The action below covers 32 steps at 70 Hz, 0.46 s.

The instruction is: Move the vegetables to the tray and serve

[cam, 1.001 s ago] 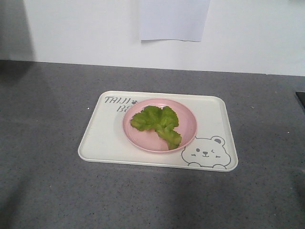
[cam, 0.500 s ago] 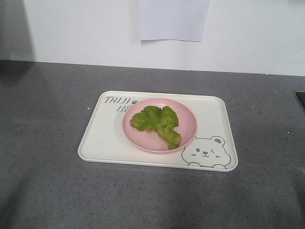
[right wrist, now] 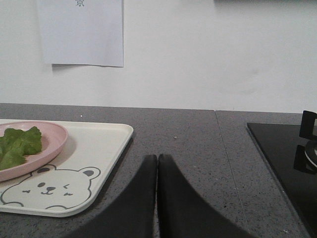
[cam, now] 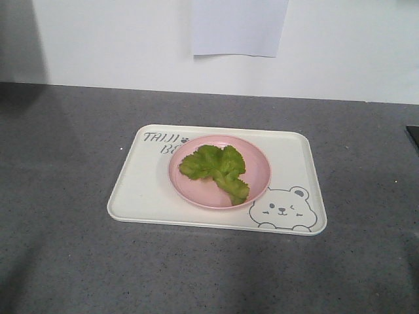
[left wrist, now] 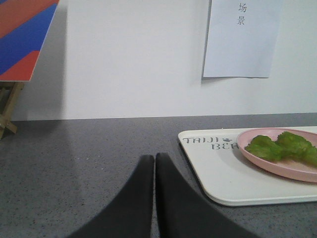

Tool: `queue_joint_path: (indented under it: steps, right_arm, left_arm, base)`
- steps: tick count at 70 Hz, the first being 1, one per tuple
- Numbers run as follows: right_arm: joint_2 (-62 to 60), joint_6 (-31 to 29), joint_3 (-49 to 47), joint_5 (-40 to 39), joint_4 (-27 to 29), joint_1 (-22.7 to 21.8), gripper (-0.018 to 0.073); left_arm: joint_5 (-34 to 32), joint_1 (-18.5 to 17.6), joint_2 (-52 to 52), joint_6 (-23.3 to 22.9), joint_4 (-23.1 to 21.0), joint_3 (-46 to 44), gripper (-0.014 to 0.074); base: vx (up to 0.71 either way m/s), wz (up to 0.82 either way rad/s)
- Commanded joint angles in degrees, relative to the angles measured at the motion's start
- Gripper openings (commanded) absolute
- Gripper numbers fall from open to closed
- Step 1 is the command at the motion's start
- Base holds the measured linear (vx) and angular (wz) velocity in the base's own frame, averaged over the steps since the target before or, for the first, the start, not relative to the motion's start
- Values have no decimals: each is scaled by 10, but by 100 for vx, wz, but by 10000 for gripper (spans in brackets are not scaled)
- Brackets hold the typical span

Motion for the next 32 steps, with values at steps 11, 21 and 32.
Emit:
queue_joint_path:
  steps: [11,21,32]
  right_arm:
    - [-1,0,4,-47,-1,-3,-8]
    - [-1,0,4,-44,-1,-3,-8]
    - [-1,0,4,-44,-1,-3,-8]
  left_arm:
    - [-39,1,-9,-2,0,6,-8]
    - [-39,1,-9,-2,0,6,-8]
    - [-39,1,-9,-2,0,6,-8]
  base:
    - [0,0]
    - [0,0]
    - [0,0]
